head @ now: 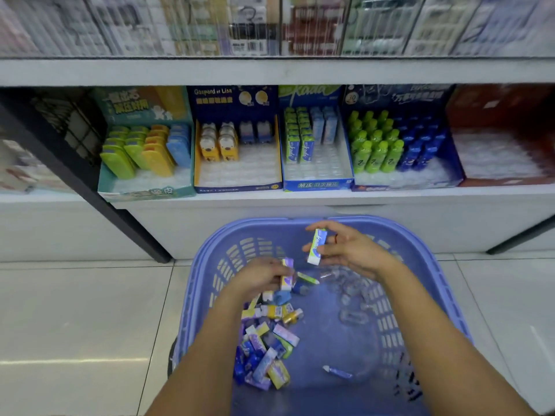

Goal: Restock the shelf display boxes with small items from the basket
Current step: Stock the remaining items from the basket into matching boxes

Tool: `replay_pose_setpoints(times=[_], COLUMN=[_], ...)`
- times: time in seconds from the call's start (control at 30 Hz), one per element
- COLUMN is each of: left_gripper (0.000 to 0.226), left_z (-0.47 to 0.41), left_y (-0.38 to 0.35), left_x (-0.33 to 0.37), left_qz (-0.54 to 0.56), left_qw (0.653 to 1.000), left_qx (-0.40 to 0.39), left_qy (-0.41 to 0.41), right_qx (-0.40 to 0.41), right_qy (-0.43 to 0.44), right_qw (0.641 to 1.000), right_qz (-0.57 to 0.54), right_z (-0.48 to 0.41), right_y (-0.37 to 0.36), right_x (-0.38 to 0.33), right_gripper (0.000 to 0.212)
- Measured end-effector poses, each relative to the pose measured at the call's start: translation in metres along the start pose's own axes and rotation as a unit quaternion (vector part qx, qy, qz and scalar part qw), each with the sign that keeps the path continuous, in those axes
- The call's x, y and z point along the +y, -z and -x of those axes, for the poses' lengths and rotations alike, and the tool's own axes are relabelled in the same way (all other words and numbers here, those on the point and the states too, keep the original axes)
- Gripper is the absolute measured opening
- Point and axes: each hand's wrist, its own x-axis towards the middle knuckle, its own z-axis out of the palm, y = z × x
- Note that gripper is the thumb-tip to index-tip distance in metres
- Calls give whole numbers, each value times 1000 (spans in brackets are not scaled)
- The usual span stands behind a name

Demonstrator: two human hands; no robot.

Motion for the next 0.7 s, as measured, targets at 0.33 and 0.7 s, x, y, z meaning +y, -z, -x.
replay_pose_setpoints(times=[0.33,0.7], left_gripper=[15,27], left_z=[49,53], left_y=[-15,-4], left_x=[103,125], left_qz=[134,329], left_qw=[977,930], left_qx=[-56,31], left_qy=[-154,-159], right_qx=[162,317], right_qy=[233,303], right_qw=[957,872], right_qz=[54,219], right_z=[4,-60], right_y=[0,-4], right_x=[-79,-120], right_gripper=[23,16])
